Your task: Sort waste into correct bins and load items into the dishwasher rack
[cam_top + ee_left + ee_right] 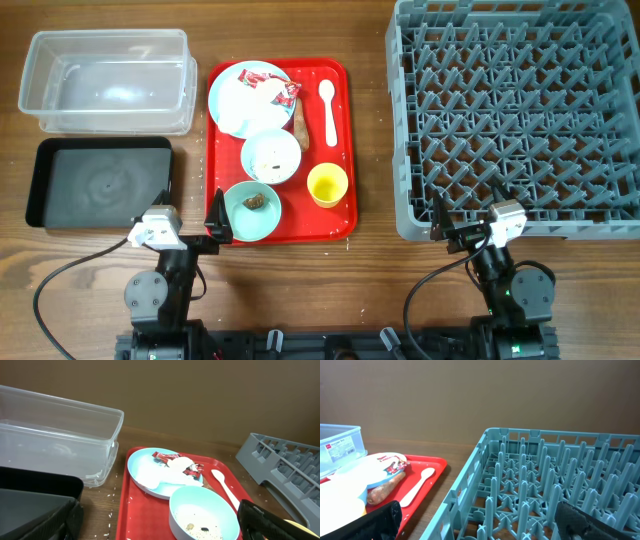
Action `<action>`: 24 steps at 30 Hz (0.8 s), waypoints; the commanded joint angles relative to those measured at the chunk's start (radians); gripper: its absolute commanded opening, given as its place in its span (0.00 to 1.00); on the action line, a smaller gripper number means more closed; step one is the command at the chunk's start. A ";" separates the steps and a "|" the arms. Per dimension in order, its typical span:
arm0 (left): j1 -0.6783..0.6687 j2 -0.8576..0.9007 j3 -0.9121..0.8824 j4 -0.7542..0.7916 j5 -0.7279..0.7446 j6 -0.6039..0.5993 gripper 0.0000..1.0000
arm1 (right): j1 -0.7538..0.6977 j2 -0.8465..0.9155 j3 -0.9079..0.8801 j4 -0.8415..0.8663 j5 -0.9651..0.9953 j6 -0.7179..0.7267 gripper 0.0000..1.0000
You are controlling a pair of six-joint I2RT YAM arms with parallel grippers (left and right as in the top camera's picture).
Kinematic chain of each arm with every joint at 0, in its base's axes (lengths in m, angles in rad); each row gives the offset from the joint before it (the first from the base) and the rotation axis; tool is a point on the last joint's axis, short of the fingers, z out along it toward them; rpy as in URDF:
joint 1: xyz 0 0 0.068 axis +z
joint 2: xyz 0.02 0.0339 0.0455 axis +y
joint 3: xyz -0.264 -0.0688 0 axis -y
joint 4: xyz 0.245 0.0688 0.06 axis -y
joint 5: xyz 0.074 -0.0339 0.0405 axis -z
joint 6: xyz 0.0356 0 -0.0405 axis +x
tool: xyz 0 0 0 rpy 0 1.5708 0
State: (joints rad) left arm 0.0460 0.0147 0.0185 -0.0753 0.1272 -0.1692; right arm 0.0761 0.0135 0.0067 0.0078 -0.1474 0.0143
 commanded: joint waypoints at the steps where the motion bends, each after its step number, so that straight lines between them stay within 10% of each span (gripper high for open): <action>1: -0.004 -0.008 -0.008 0.000 -0.013 0.016 1.00 | 0.005 -0.009 -0.002 0.002 0.016 0.012 1.00; 24: -0.004 -0.008 0.008 0.057 0.055 0.006 1.00 | 0.005 -0.006 0.042 0.114 -0.038 0.011 1.00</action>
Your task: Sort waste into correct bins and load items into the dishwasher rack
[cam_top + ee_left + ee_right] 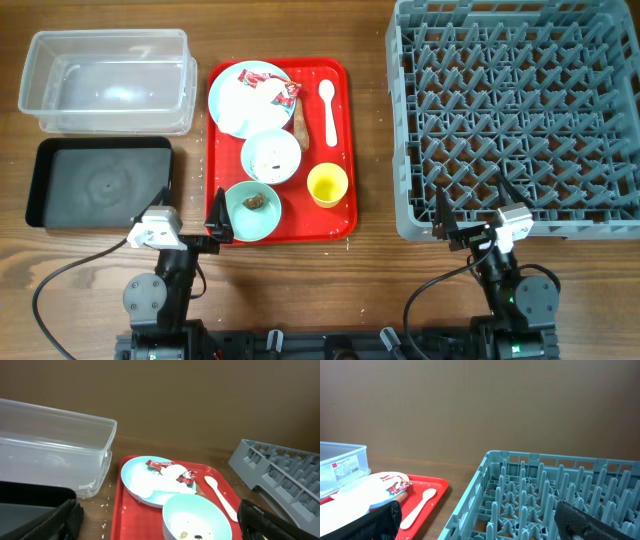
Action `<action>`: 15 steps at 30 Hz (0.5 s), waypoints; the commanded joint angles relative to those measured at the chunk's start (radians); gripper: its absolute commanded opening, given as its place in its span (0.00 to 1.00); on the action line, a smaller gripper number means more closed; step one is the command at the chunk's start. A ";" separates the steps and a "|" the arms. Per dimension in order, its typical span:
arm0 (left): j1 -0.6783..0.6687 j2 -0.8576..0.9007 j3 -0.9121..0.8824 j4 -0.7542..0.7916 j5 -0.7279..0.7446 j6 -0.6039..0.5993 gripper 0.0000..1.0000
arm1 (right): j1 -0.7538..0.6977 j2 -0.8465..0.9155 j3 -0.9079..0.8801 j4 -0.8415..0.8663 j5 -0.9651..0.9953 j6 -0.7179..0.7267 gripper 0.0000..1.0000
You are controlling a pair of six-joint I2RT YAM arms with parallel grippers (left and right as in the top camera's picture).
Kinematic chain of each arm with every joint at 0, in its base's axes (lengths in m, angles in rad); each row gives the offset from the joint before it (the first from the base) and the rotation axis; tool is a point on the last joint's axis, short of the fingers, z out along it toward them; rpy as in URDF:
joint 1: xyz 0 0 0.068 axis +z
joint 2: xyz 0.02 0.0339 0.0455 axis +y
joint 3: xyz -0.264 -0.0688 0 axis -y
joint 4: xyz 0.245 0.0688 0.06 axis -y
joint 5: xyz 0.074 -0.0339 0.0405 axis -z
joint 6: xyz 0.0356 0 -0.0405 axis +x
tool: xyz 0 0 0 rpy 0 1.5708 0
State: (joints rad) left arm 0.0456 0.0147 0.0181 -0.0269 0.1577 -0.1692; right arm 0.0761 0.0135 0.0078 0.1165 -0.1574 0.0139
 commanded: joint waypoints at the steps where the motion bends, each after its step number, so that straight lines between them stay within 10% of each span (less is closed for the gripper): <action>1: -0.004 -0.008 0.020 0.008 0.025 0.006 1.00 | 0.005 -0.001 0.056 0.006 -0.028 0.010 1.00; 15: -0.004 0.197 0.260 0.008 0.025 0.009 1.00 | 0.005 0.288 0.360 -0.050 -0.142 -0.049 1.00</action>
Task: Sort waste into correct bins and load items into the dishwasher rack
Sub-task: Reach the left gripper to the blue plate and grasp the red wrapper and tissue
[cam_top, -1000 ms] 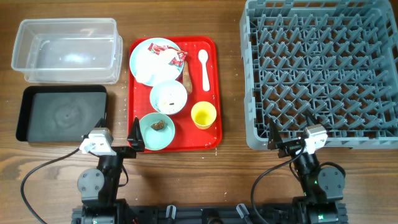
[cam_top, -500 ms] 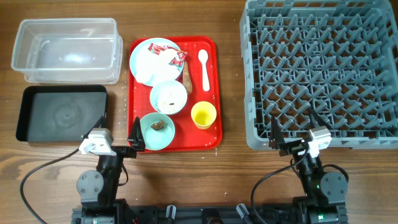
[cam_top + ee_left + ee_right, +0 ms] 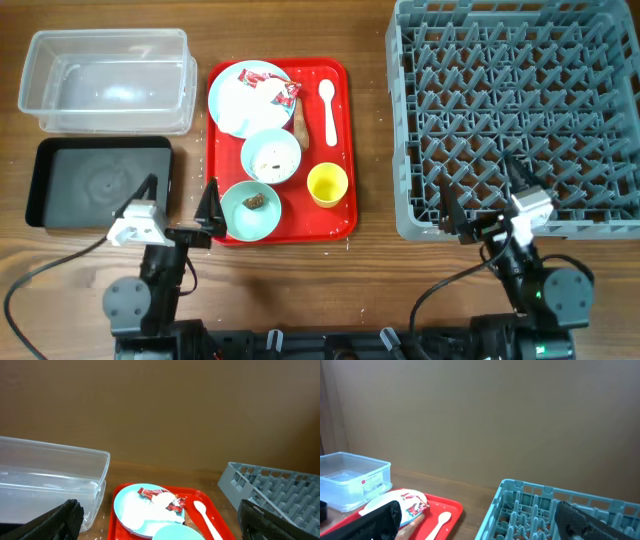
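Observation:
A red tray (image 3: 318,225) holds a light-blue plate (image 3: 238,100) with red-and-white wrappers (image 3: 278,90), a white spoon (image 3: 329,110), a brown food piece (image 3: 301,130), an empty-looking bowl (image 3: 271,155), a bowl with scraps (image 3: 250,210) and a yellow cup (image 3: 327,184). The grey dishwasher rack (image 3: 398,130) stands at the right. My left gripper (image 3: 181,197) is open at the tray's near left corner, holding nothing. My right gripper (image 3: 483,195) is open over the rack's near edge, also empty.
A clear plastic bin (image 3: 108,38) sits at the far left, a black bin (image 3: 100,183) in front of it. Bare wooden table lies between tray and rack. A brown wall fills the upper part of both wrist views.
Both wrist cameras now show more wall and less table. In the overhead view, my left gripper has shifted left and farther from the near edge; my right gripper has shifted right, over the rack's near edge.
Both grippers stood open and low near the table's front edge, left by the tray, right before the rack. At each later moment the wrist views showed the objects lower in the picture. Nothing on the tray has been touched or moved.

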Action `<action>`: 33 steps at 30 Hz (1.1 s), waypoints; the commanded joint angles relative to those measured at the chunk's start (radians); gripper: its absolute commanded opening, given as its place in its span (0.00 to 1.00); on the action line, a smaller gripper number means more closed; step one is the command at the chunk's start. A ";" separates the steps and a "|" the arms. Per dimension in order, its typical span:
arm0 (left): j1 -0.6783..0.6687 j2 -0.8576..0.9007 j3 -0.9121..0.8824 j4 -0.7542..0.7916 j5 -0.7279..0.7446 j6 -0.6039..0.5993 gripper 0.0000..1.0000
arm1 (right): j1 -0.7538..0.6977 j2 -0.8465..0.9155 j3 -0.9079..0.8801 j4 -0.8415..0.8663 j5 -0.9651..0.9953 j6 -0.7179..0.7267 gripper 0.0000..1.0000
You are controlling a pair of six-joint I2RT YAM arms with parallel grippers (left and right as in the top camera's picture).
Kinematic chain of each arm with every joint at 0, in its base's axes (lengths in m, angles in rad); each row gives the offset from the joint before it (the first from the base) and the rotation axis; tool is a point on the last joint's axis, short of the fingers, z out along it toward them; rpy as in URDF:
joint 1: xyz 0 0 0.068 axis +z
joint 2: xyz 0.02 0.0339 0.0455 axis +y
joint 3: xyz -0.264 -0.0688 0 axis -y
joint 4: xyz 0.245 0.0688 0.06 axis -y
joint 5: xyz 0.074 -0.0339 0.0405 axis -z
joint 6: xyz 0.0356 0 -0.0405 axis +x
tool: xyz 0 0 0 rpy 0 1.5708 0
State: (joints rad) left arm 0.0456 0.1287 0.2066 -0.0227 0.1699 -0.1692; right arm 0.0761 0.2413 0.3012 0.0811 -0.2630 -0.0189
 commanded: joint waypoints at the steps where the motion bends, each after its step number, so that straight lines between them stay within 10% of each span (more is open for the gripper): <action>1: -0.004 0.147 0.109 0.003 0.013 0.009 1.00 | 0.005 0.100 0.103 -0.041 -0.047 -0.041 1.00; 33: -0.174 1.238 1.163 -0.749 -0.005 0.061 1.00 | 0.005 0.897 1.014 -1.049 -0.076 -0.139 1.00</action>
State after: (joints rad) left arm -0.0601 1.2964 1.2888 -0.7532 0.2028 -0.1432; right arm 0.0761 1.0813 1.2438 -0.9302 -0.3218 -0.1406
